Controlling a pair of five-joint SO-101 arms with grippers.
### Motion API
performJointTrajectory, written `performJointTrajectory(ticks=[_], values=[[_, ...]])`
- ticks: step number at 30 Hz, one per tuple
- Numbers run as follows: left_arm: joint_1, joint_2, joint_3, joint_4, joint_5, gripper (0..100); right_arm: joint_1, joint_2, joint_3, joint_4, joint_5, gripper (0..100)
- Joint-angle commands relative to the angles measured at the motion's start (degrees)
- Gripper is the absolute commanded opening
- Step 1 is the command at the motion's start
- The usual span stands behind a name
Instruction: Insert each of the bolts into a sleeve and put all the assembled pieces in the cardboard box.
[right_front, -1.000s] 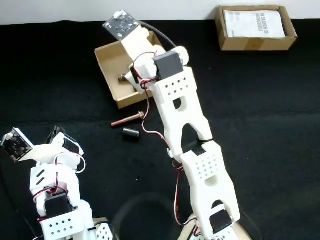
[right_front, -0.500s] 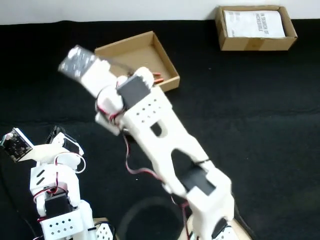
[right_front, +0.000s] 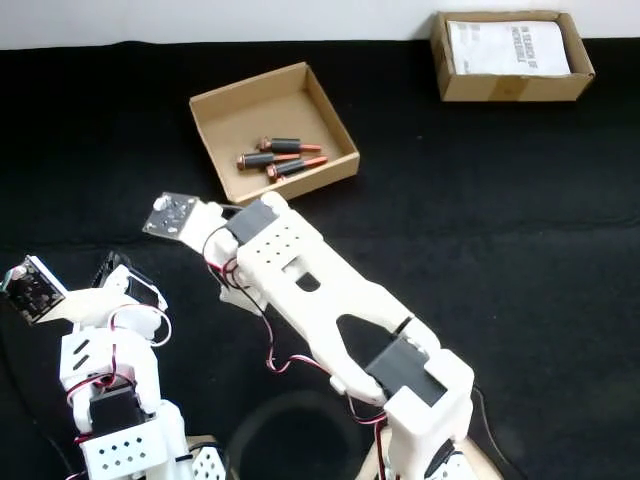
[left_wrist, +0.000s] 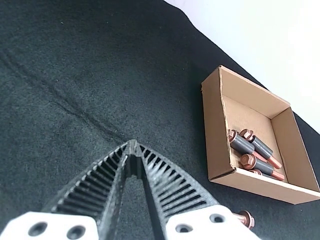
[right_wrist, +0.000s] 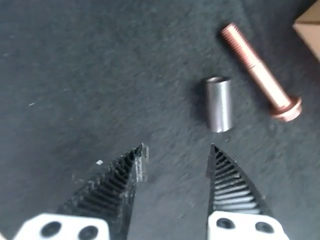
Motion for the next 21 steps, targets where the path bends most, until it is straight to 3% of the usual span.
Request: performJointTrajectory(ticks=[1,12,21], values=[[-0.75,-0.75,0.84,0.26,0.26,1,2.77,-3.74,2.77,-5.41,3.08,17.0],[-0.75,-0.75,0.84,0.26,0.26,1,4.88,0.75,6.9,-12.35,7.74,17.0],[-0.75,-0.84,0.84,0.26,0.26,1,5.41,10.86,-3.91,-11.91,7.74,17.0]])
